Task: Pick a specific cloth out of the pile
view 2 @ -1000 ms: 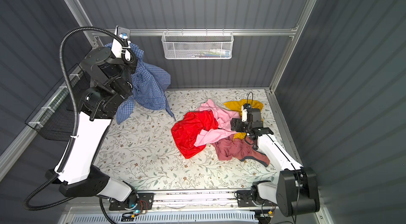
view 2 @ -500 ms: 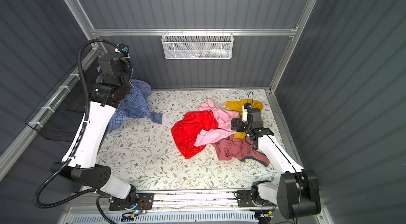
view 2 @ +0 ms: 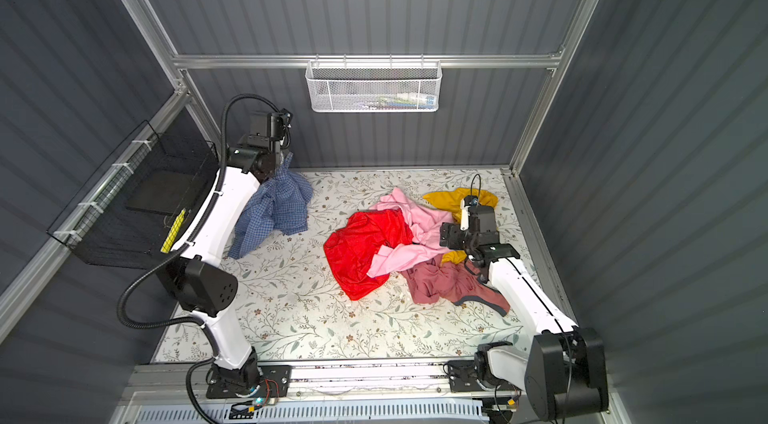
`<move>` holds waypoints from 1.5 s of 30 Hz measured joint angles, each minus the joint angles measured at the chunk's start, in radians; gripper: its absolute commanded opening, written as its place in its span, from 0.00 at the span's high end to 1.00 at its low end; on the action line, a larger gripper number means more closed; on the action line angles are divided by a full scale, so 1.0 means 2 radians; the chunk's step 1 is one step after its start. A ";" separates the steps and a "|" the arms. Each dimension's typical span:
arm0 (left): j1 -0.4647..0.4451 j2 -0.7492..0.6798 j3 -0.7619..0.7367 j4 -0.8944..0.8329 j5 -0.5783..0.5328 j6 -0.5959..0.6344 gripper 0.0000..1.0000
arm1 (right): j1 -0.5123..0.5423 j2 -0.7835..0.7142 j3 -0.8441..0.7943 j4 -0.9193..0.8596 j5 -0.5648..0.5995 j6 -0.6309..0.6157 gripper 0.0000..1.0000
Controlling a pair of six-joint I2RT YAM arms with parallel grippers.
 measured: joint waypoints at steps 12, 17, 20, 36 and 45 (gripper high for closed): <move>0.055 -0.019 -0.099 0.061 0.142 -0.188 1.00 | 0.000 -0.019 -0.007 -0.005 0.009 0.000 0.08; 0.073 -0.054 -0.208 0.126 0.175 -0.261 1.00 | 0.000 -0.019 -0.008 -0.005 0.008 0.000 0.08; 0.081 -0.072 -0.266 0.156 0.191 -0.299 1.00 | 0.000 -0.019 -0.007 -0.006 0.007 0.000 0.08; 0.085 -0.173 -0.471 0.173 0.185 -0.415 1.00 | 0.000 -0.003 -0.011 -0.007 -0.006 0.000 0.08; 0.088 -0.138 -0.487 0.119 0.159 -0.439 0.58 | 0.000 0.008 -0.011 -0.008 -0.010 -0.001 0.08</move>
